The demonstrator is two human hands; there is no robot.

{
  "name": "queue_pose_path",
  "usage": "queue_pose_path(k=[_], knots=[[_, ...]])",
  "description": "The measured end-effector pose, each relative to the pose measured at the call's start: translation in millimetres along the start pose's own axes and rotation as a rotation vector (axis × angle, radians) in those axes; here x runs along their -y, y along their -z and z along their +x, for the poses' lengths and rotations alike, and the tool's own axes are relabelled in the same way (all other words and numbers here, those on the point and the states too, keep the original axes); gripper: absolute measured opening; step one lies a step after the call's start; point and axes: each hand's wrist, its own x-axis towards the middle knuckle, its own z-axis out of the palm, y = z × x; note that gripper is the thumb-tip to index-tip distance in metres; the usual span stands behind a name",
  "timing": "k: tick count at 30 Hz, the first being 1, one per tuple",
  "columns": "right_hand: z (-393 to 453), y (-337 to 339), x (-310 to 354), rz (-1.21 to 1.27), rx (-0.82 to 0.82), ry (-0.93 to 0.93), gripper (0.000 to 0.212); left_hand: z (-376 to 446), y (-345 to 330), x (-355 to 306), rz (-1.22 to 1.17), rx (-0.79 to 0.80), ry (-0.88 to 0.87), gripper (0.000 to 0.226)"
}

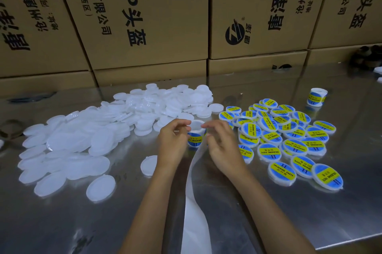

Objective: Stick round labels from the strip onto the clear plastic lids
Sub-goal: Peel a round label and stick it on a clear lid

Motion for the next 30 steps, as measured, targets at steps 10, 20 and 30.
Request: queue_pose_path(k=[10, 20, 30], knots=[[-2, -7, -12, -0.073, 0.137, 0.010, 0.033, -9, 65, 6, 0.988, 0.330, 0.207, 0.062], [-3, -7, -16, 0.014, 0.147, -0.253, 0.066, -16, 80, 14, 0.500, 0.114, 0.128, 0.012], [-1, -9, -17, -0.023, 0.173, -0.259, 0.029, 13, 38, -29, -0.446, 0.303, 0.295, 0.035]])
